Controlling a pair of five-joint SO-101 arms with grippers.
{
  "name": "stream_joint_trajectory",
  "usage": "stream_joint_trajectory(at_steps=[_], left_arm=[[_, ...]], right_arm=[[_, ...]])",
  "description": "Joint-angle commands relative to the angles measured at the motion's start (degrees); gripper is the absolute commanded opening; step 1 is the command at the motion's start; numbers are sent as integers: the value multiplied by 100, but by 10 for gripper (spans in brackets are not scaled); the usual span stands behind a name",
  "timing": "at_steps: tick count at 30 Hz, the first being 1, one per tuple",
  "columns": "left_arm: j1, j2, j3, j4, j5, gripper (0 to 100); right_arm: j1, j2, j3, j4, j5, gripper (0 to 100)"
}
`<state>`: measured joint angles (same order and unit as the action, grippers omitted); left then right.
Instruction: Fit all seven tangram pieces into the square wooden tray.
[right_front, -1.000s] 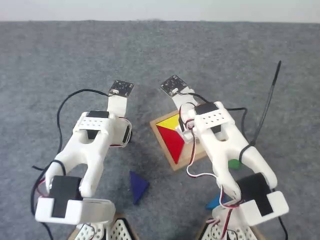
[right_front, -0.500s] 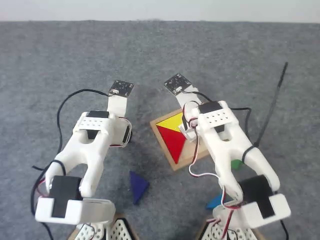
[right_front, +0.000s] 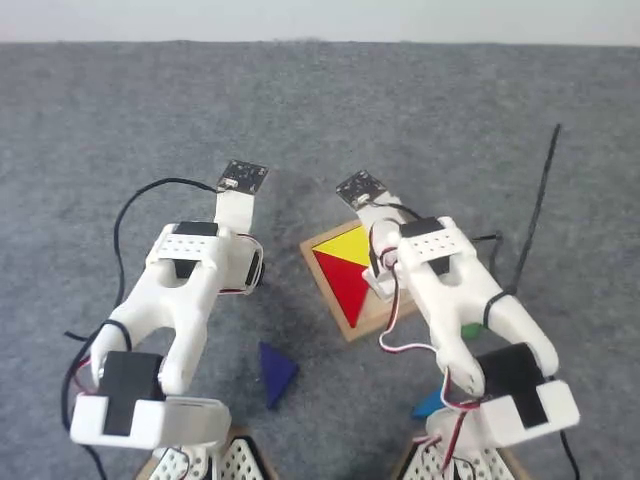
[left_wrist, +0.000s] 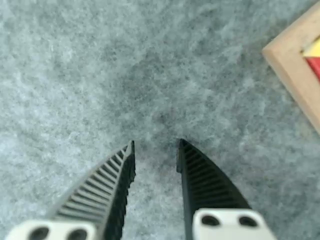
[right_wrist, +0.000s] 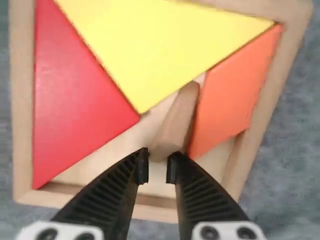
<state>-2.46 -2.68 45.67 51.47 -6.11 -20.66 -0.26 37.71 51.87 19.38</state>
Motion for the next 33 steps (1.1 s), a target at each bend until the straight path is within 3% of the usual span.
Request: stream_joint_trajectory(at_steps=[1, 14, 22, 28, 33], left_arm=[[70, 9, -84, -114, -18, 136], [70, 9, -84, -114, -18, 136], [70, 9, -84, -114, -18, 136], [70, 9, -84, -114, -18, 136], [70, 9, -84, -114, -18, 136]], right_arm=[[259, 66, -448, -92, -18, 93], [189, -127, -932, -92, -255, 93], [171, -1305, -422, -110, -352, 93], [-110, -1367, -53, -136, -360, 93], [400, -1165, -53, -233, -360, 93]])
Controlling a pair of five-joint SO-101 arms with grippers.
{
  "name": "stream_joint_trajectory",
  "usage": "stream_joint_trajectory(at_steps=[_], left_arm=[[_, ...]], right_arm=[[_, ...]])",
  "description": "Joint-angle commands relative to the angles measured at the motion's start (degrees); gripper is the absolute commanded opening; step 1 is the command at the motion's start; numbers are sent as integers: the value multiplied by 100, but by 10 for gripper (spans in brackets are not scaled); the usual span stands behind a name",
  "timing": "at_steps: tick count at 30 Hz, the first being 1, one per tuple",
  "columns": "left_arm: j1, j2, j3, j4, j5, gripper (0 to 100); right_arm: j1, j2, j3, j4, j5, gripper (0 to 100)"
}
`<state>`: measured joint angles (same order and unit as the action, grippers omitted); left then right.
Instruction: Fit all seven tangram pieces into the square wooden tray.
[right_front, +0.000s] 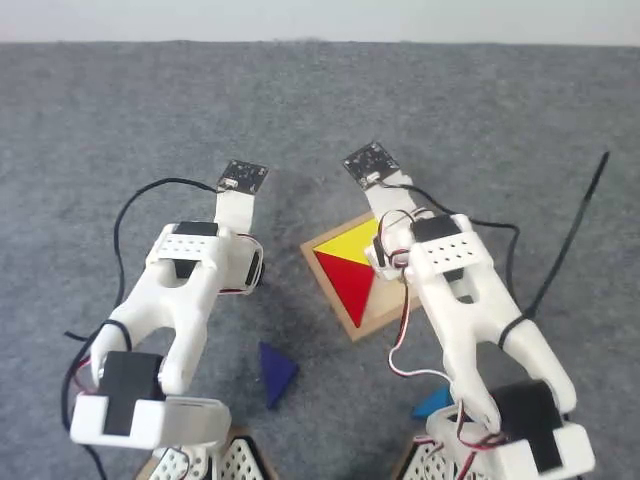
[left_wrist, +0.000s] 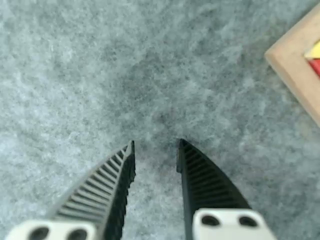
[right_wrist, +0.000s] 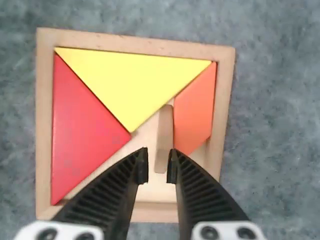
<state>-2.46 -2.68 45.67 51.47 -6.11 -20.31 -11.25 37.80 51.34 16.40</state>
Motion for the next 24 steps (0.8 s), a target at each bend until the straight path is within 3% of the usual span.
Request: stream_joint_trajectory(at_steps=[1, 9, 24], left_arm=[[70, 9, -84, -114, -18, 136], [70, 9, -84, -114, -18, 136], [70, 9, -84, -114, -18, 136]], right_arm=[[488, -48, -62, -189, -70, 93], [725, 215, -105, -382, -53, 93], [-40, 611, -62, -391, -44, 93]])
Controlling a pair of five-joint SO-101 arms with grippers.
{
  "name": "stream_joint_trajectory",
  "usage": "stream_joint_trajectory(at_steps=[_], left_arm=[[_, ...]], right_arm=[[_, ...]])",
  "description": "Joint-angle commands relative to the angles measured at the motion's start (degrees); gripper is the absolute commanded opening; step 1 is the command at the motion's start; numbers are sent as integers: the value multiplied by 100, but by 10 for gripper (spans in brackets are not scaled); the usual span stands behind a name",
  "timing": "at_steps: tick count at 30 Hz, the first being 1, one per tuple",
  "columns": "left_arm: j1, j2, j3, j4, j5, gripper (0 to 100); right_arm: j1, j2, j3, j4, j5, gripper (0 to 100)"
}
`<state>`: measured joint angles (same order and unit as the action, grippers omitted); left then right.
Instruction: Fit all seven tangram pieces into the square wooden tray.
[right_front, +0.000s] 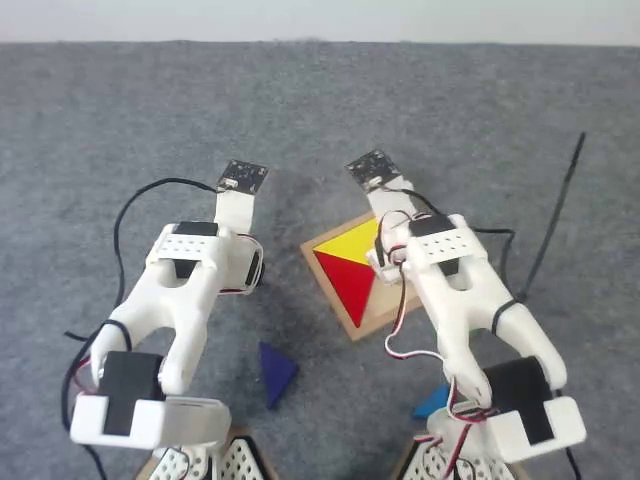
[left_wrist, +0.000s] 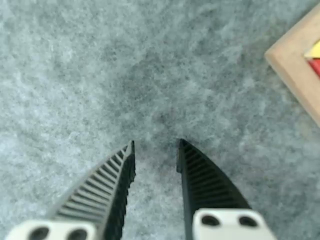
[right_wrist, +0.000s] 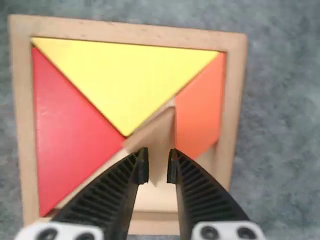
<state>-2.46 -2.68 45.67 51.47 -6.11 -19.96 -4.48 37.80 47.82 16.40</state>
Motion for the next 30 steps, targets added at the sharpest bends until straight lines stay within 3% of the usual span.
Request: stream_joint_trajectory(at_steps=[1, 23, 30], left_arm=[[70, 9, -84, -114, -18, 136], [79, 9, -84, -114, -18, 136], [79, 9, -84, -114, -18, 136]], right_arm=[[-57, -75, -62, -31, -53, 93], [-127, -1367, 949, 382, -26, 58], [-92, -541, 800, 180, -18, 58]])
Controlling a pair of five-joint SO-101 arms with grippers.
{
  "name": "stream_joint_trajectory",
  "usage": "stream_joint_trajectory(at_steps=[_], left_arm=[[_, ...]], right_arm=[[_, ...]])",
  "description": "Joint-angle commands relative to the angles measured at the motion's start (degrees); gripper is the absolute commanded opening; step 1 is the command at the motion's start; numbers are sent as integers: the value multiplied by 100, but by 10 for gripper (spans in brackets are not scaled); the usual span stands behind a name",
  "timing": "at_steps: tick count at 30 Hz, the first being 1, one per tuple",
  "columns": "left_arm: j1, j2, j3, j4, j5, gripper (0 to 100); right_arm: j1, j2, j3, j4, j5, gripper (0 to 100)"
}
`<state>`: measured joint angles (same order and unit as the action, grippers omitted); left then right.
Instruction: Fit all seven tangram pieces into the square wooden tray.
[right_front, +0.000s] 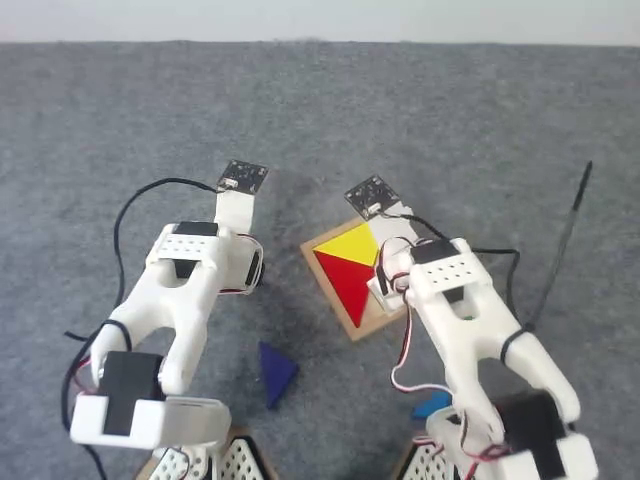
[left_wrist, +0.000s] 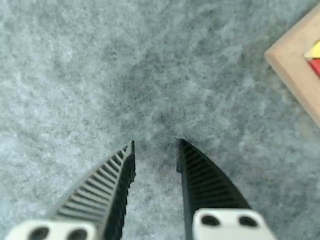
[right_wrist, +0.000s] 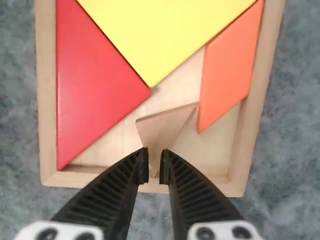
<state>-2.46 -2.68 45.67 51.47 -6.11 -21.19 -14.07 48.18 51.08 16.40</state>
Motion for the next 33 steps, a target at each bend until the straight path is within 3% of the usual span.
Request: stream_joint_trajectory(at_steps=[1, 22, 33], left_arm=[[79, 9, -84, -114, -18, 136], [176, 9, -75, -114, -18, 136], [158, 9, -75, -114, -18, 136]], right_arm=[[31, 611, -360, -154, -18, 58], [444, 2026, -2110, -136, 114, 58], [435, 224, -1459, 66, -88, 59]])
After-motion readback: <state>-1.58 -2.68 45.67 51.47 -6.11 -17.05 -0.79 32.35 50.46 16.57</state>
